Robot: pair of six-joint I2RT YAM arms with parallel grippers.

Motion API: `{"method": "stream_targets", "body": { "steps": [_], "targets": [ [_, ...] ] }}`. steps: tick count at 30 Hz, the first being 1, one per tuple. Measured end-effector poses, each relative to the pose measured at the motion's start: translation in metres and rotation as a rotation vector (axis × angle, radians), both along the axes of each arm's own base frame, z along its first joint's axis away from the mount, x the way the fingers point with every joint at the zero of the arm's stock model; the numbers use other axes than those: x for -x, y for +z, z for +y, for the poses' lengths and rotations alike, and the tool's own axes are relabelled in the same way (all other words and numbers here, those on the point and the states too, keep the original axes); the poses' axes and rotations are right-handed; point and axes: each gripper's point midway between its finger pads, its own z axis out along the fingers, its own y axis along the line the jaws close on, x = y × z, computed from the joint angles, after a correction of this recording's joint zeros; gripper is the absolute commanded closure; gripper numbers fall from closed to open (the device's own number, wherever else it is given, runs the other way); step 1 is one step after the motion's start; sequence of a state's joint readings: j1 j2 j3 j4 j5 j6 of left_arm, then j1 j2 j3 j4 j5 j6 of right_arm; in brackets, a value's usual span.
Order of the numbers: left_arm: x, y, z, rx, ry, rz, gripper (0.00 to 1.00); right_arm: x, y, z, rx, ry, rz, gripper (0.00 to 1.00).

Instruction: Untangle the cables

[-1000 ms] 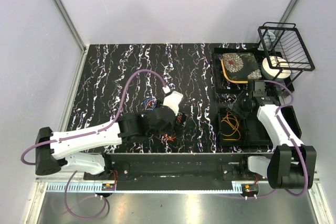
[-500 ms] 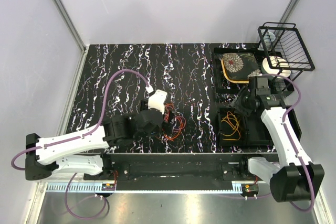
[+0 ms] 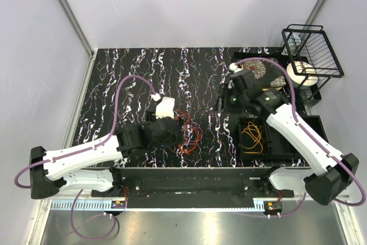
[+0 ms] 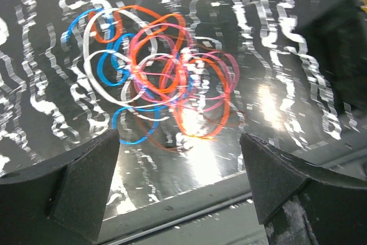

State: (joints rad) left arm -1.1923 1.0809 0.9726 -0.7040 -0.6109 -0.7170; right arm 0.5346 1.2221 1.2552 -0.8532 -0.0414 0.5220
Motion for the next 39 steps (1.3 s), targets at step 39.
{"method": "stream_targets", "body": {
  "steps": [39],
  "targets": [
    [-0.054, -0.120, -0.040, -0.115, 0.214, 0.288, 0.46, 0.002, -0.091, 0.026, 0.001, 0.078, 0.020, 0.34]
  ]
}}
